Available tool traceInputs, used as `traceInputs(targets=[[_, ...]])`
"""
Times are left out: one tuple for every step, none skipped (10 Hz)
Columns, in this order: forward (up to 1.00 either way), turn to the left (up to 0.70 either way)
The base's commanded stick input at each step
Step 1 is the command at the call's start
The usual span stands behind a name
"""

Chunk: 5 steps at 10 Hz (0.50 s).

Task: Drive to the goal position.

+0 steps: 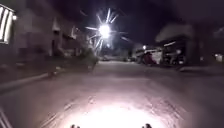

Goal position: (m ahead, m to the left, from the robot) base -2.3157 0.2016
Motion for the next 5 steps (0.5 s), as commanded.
traceInputs(targets=[[0.85, 0.0], [0.85, 0.0], [0.85, 0.0], [0.85, 0.0], [0.85, 0.0]])
